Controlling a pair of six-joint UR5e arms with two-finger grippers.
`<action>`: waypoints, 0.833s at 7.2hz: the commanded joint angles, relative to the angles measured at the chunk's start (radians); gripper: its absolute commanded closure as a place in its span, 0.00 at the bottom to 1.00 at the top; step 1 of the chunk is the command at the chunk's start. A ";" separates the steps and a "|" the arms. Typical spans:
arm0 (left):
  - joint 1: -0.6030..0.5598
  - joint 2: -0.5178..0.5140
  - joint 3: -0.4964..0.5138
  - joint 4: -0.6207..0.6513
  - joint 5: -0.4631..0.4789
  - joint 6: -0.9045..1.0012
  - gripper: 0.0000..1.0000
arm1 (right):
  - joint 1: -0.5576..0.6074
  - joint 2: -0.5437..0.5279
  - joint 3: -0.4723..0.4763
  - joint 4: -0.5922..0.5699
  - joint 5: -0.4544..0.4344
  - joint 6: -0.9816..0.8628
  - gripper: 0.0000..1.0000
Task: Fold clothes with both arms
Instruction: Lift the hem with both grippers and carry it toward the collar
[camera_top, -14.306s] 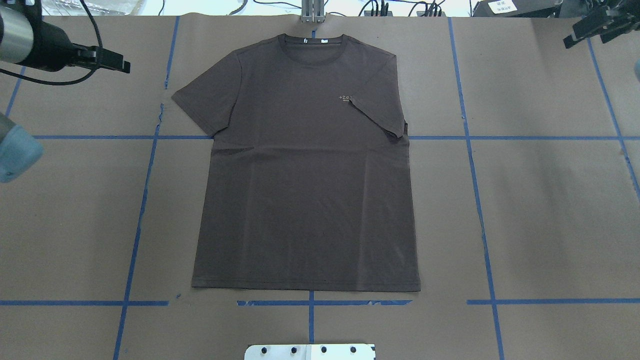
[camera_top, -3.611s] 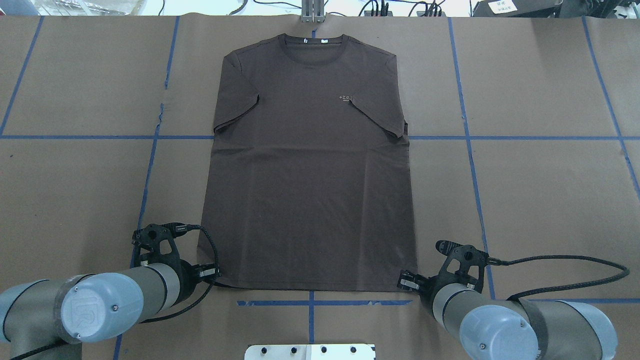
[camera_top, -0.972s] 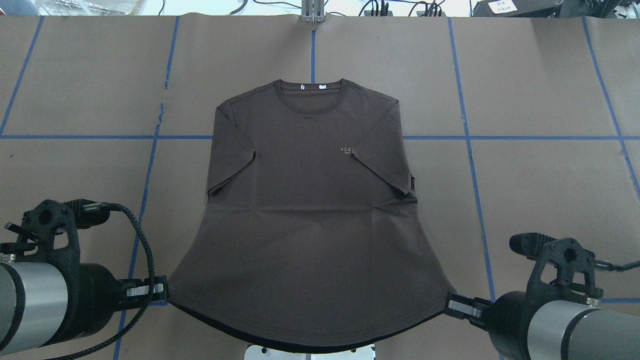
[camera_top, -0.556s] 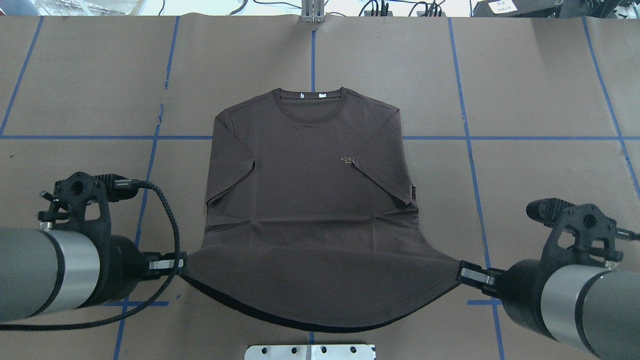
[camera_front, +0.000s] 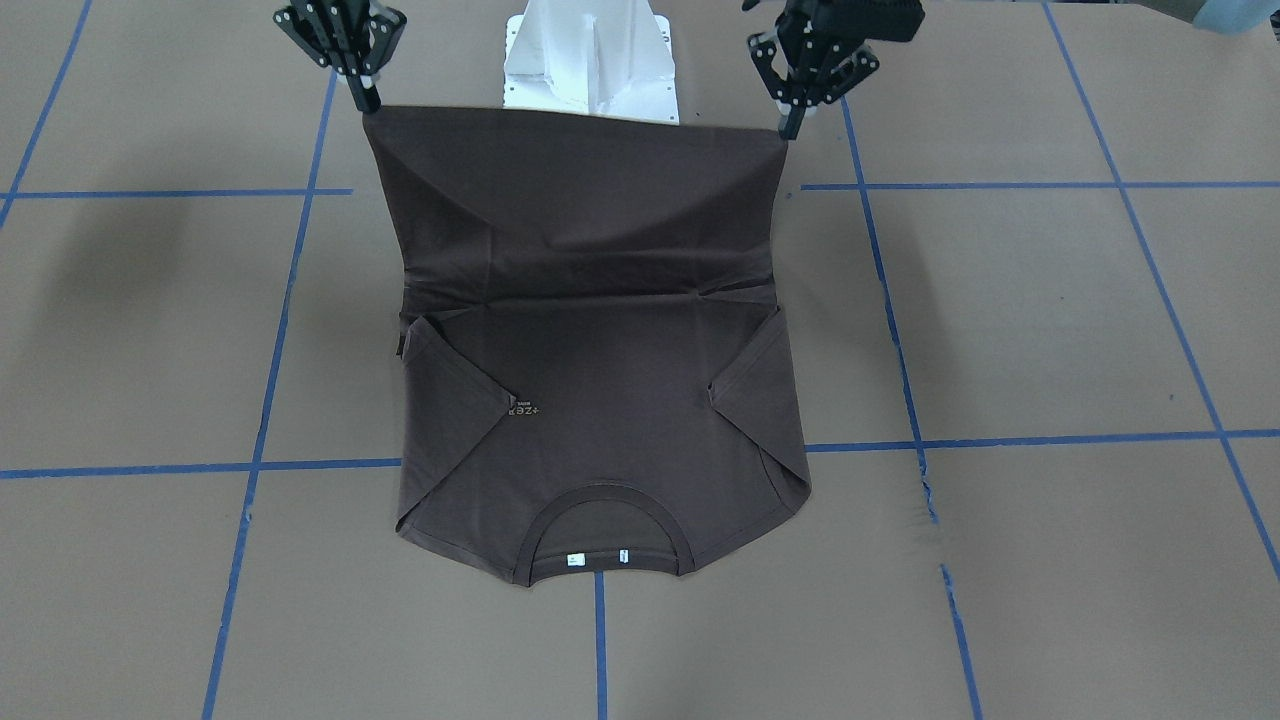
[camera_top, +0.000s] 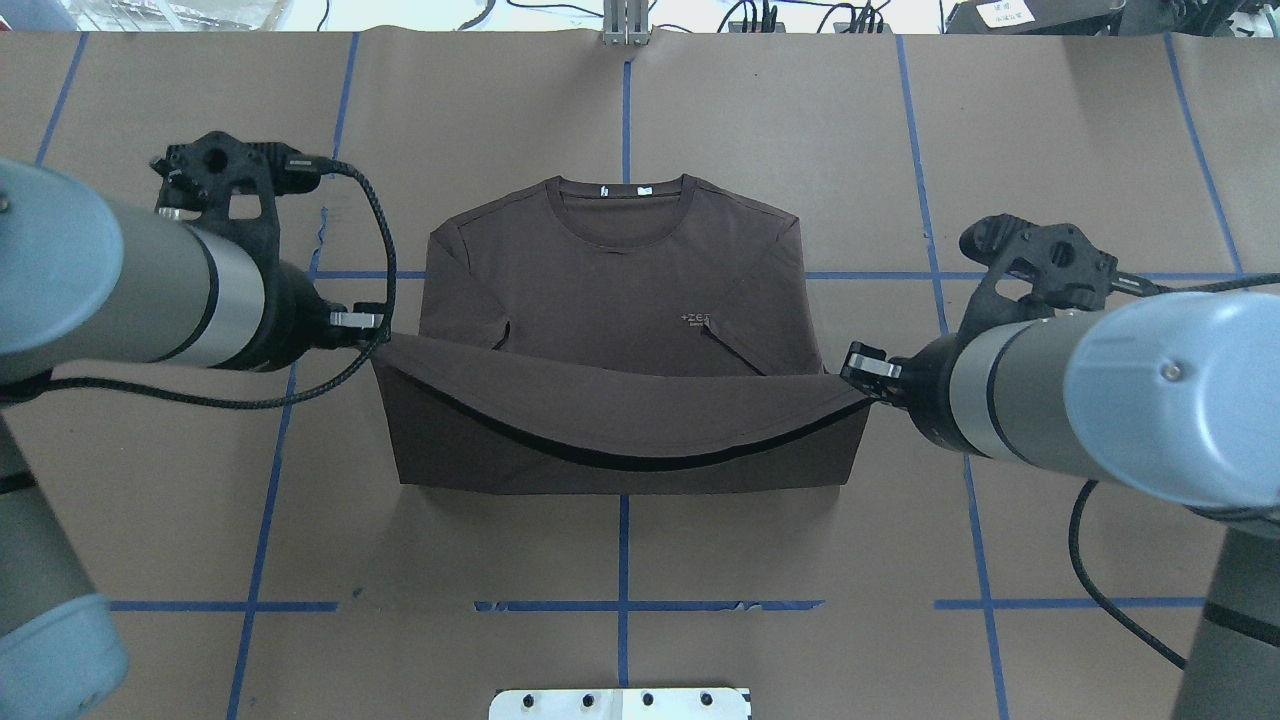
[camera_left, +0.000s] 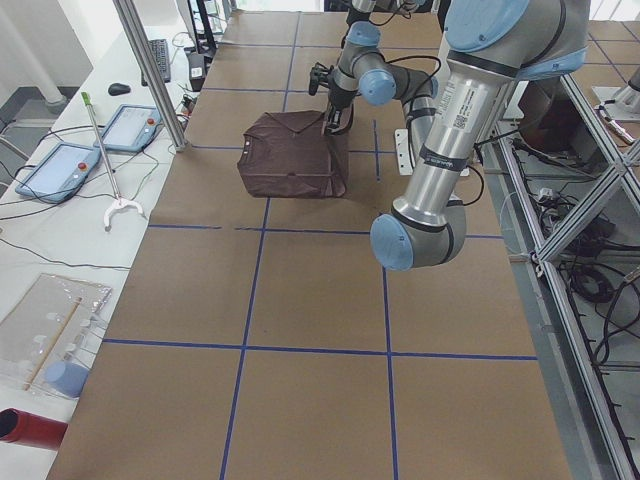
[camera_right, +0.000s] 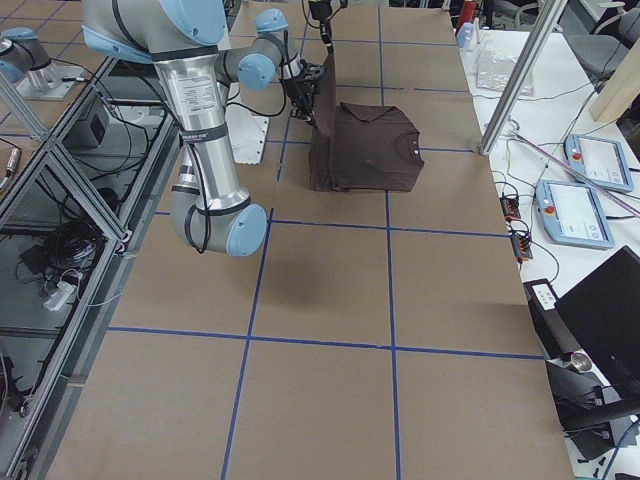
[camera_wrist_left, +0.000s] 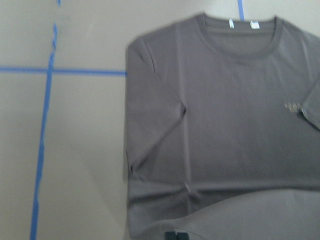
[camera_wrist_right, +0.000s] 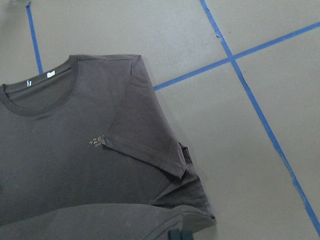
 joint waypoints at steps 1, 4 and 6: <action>-0.074 -0.041 0.190 -0.152 -0.009 0.042 1.00 | 0.097 0.087 -0.153 0.007 0.006 -0.042 1.00; -0.102 -0.073 0.485 -0.433 -0.002 0.057 1.00 | 0.180 0.132 -0.464 0.293 0.012 -0.079 1.00; -0.113 -0.109 0.659 -0.573 0.004 0.059 1.00 | 0.215 0.211 -0.689 0.418 0.012 -0.126 1.00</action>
